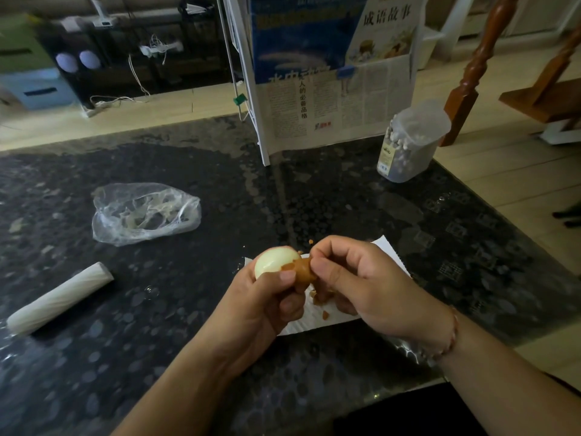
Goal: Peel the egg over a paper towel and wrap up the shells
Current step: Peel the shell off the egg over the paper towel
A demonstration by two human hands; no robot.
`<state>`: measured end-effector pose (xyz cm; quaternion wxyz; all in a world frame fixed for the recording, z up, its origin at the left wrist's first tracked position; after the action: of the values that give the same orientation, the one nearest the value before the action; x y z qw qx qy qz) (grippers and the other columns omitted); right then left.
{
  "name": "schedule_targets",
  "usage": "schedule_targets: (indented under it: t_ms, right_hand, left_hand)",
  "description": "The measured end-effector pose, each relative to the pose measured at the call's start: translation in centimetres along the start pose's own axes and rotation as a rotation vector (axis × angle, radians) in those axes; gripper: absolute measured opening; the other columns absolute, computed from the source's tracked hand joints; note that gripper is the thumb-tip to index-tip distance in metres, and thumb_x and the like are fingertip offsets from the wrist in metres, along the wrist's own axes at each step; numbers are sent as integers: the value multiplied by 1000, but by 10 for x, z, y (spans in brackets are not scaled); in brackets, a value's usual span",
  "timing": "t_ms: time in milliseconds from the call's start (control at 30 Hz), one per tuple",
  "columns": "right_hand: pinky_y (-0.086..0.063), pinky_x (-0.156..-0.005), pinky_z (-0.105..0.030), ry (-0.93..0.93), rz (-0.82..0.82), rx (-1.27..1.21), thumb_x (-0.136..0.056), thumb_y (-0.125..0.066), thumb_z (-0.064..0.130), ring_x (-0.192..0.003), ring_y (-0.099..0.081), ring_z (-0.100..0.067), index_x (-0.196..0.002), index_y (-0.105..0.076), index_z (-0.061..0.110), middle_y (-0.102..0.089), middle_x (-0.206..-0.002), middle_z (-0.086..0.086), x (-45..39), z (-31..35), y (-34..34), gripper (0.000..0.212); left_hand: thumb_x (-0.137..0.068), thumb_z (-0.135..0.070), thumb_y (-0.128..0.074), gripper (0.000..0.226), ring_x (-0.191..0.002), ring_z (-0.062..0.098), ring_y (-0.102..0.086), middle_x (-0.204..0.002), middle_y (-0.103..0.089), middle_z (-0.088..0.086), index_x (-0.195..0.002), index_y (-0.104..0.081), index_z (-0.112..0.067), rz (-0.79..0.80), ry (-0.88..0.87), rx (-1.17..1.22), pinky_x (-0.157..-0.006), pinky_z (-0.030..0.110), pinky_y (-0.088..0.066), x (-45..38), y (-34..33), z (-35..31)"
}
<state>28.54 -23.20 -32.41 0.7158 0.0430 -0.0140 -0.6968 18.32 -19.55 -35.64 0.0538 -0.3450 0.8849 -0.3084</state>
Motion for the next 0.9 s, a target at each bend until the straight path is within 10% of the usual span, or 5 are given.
schedule_targets:
  t_ms: [300,567,900]
  right_hand:
    - [-42,-48,-26,-65,85,-64,-95,-46,31,-75,-50,-56,-97,-56,3,-57,-88,-31,-1,-7,-6,30]
    - [-46,-48,-24,-81,129,-209,-95,-43,19,-74,-61,-32,-87,-61,5,-68,-85,-12,-3,-3,-1,24]
    - [-43,-65,-19,-4,-158,928,-83,-61,53,-76,-57,0,-83,-71,35,-63,-84,19,-3,-6,24,21]
  left_hand:
    - [-71,-23,-67,18,-52,10,-48,-60,-51,6,-85,-70,-13,-17,-11,-52,-53,23,-37,2,2,-1]
    - [-63,-19,-69,15,-48,8,-44,-64,-57,4,-77,-74,-16,-63,9,11,-48,20,-40,2,11,-4]
    - [-57,-30,-92,41,-53,10,-46,-70,-55,6,-86,-70,-11,-39,56,50,-51,20,-41,4,16,2]
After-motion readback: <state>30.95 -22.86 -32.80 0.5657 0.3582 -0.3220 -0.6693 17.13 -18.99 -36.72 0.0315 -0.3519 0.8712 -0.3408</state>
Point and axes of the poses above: each hand's wrist, its own x-axis away from the middle knuckle, its own y-axis out of the back of the hand, z = x × y, the point moved 8 cm from there along -x, towards the middle knuckle
